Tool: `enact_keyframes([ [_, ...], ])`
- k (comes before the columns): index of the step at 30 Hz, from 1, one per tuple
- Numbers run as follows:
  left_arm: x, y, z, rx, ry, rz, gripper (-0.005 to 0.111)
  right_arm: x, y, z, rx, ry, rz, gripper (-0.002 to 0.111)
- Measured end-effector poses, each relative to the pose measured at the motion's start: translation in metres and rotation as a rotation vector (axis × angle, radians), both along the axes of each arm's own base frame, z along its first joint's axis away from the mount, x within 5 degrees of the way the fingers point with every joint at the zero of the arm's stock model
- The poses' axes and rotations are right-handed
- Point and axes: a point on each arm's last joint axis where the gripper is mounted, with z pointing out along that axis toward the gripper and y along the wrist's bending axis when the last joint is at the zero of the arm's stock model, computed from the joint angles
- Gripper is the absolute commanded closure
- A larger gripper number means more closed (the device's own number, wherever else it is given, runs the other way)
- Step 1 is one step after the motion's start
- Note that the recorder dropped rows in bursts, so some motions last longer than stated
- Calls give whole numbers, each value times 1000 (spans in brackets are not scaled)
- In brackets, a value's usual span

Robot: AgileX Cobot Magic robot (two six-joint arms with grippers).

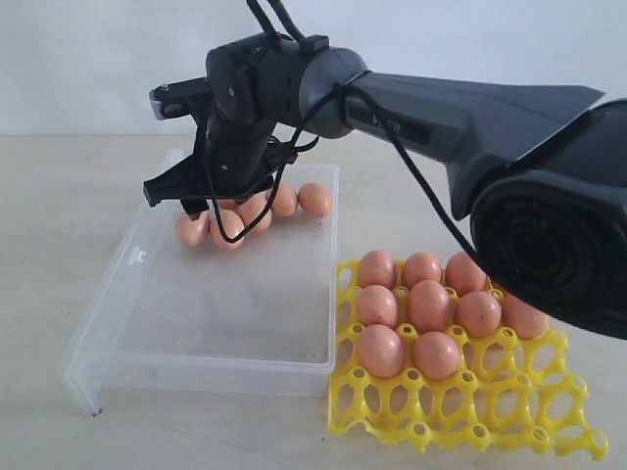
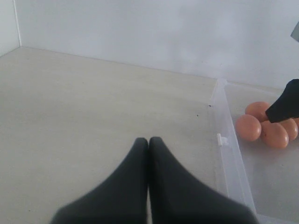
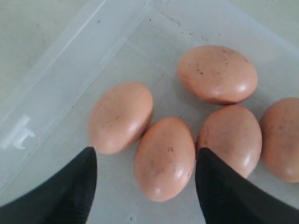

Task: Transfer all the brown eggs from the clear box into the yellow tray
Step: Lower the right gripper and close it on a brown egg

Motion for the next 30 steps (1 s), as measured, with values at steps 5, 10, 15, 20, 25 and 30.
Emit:
enact_keyframes([
  [5,0,0,0,0,0,0,111,5,2,-17,-11,-13,-15,49],
  [10,0,0,0,0,0,0,111,7,4,-43,-30,14,-29,49],
  [15,0,0,0,0,0,0,111,9,6,-60,-45,24,-26,57],
  [20,0,0,0,0,0,0,111,10,4,-61,-37,32,-55,107],
  [25,0,0,0,0,0,0,111,3,-2,-53,-96,111,-76,107],
  [30,0,0,0,0,0,0,111,-21,10,-5,1,156,-116,107],
])
